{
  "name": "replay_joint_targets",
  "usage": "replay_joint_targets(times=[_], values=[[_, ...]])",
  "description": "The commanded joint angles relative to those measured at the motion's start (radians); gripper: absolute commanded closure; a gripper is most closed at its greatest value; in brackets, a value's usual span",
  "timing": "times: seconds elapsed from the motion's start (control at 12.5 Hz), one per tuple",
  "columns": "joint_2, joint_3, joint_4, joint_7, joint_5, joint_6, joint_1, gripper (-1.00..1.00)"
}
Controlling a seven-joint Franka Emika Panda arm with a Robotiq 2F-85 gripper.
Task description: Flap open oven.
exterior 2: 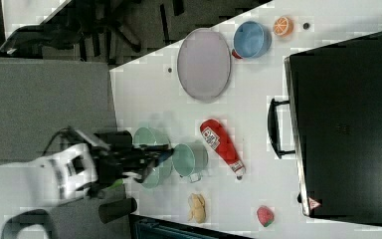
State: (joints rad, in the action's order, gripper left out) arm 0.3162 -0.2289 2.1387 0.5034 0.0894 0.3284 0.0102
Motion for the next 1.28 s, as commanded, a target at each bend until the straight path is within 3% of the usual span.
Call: replay_joint_targets(times=[0.08, 0.56, 1.28], values=[[-0.028, -0.065, 0.062, 0.247, 0.01, 0.066, -0.014, 0.65], [-0.145, -0.177, 0.081, 0.518, 0.038, 0.251, -0.023, 0.65], [-0.345, -0.251, 0.081, 0.531, 0.037, 0.439, -0.024, 0.65]])
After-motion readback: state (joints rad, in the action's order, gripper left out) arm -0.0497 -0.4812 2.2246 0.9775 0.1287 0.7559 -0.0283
